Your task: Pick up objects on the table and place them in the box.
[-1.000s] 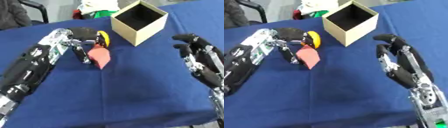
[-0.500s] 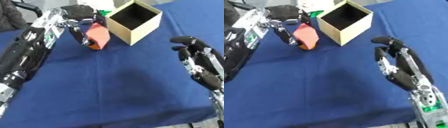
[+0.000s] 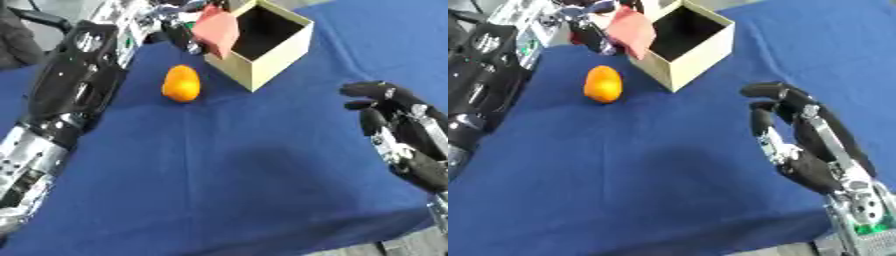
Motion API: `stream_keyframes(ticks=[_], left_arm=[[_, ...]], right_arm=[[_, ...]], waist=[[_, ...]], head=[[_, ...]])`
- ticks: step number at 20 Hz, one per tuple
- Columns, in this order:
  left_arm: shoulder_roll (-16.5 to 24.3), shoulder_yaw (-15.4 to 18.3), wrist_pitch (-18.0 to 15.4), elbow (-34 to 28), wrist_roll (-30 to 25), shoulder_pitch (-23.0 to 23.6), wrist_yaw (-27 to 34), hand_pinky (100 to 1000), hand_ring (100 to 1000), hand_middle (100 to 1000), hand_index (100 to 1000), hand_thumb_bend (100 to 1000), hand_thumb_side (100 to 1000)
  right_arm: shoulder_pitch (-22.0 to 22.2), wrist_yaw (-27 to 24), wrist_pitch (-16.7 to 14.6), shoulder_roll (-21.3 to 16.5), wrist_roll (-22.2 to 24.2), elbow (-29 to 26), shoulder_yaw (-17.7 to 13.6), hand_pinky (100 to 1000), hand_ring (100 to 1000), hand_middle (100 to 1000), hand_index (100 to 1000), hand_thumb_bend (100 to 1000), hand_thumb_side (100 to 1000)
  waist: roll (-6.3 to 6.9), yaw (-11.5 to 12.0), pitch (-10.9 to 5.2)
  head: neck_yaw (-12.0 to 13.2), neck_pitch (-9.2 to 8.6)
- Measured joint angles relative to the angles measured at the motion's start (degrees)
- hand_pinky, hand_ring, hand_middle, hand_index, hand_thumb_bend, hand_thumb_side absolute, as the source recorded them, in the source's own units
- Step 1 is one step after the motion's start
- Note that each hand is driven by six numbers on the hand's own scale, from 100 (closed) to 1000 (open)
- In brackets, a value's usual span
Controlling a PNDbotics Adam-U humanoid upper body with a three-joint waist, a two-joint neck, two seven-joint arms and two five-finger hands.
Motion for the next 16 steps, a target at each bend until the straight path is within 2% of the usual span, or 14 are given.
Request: stream_keyframes(ticks=[6, 10, 11, 16], left_arm=[[-2.9, 1.8, 1.2, 3.5, 2.9, -0.4, -4.1, 791, 675, 558, 779, 486, 117], [-3.5, 2.1, 1.0, 4.5, 3.2, -0.4, -5.1, 802, 710, 648, 821, 521, 132], [-3.5, 2.1, 0.9, 4.6, 3.1, -0.4, -5.2, 807, 726, 700, 846, 545, 142], [-3.5, 2.2, 0.3, 4.9, 1.9, -0.4, -5.2, 817, 758, 774, 881, 610, 171]], right_arm=[[-0.9, -0.2, 0.0, 0.0, 0.8, 0.0, 0.5, 799, 900, 761, 801, 100, 654], [-0.9, -0.3, 0.0, 0.1, 0.8, 0.0, 0.5, 799, 900, 761, 801, 100, 668], [-0.9, -0.3, 0.0, 0.1, 0.8, 0.0, 0.5, 799, 900, 761, 801, 100, 668], [-0.9, -0.3, 0.0, 0.2, 0.8, 0.0, 0.5, 799, 900, 761, 801, 100, 670]], waist=[[0.45, -2.2, 0.66], [0.50, -2.3, 0.67], [0.50, -2.2, 0.67], [0.50, -2.0, 0.62]], head=[[1.0, -0.56], [1.1, -0.56], [1.1, -0.56], [1.0, -0.56]])
